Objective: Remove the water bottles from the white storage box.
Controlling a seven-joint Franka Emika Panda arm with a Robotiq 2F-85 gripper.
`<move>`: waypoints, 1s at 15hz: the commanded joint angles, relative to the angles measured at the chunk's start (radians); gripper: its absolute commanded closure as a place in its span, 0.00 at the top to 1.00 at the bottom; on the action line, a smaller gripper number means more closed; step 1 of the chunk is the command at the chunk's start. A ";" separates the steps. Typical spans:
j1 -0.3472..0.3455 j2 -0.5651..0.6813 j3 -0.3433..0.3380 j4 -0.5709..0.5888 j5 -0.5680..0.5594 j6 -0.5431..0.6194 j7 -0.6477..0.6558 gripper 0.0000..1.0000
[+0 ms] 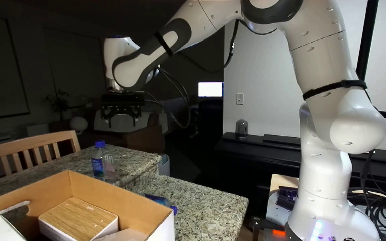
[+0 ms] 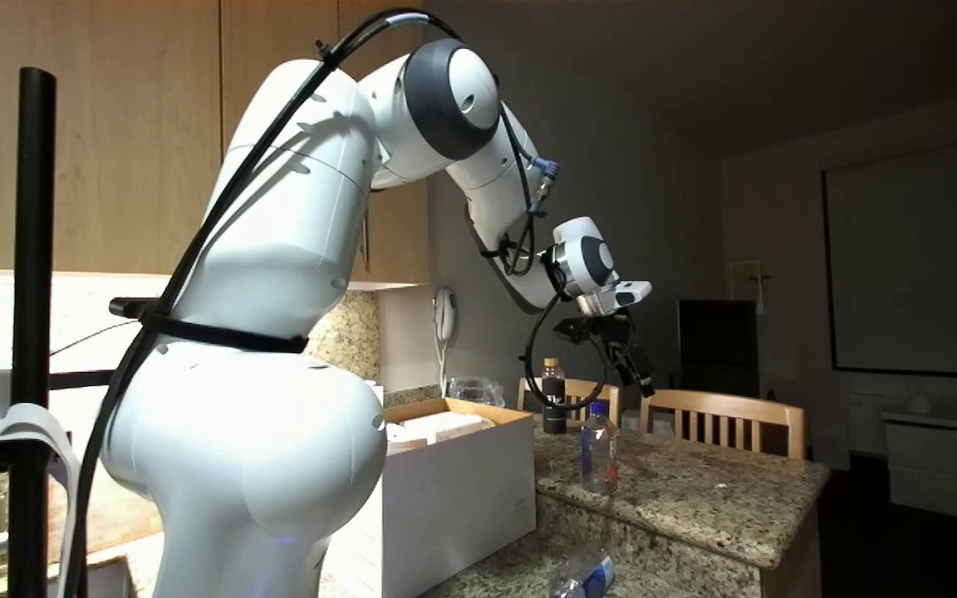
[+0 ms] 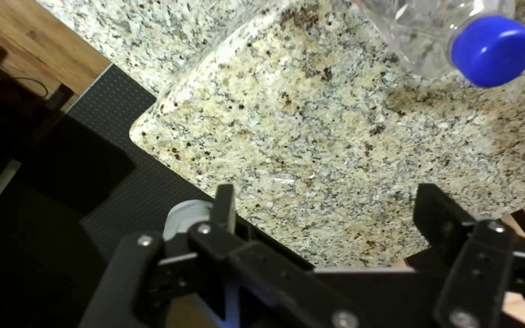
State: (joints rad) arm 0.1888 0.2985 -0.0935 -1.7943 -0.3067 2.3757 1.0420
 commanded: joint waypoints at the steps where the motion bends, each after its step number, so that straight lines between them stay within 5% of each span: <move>1: -0.001 -0.038 0.003 -0.016 -0.026 -0.004 0.036 1.00; 8: -0.008 -0.080 0.020 -0.033 -0.005 -0.049 0.015 1.00; 15: -0.069 -0.098 0.112 -0.002 0.334 -0.322 -0.295 1.00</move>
State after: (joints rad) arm 0.1581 0.2327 -0.0138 -1.7933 -0.0740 2.1887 0.8603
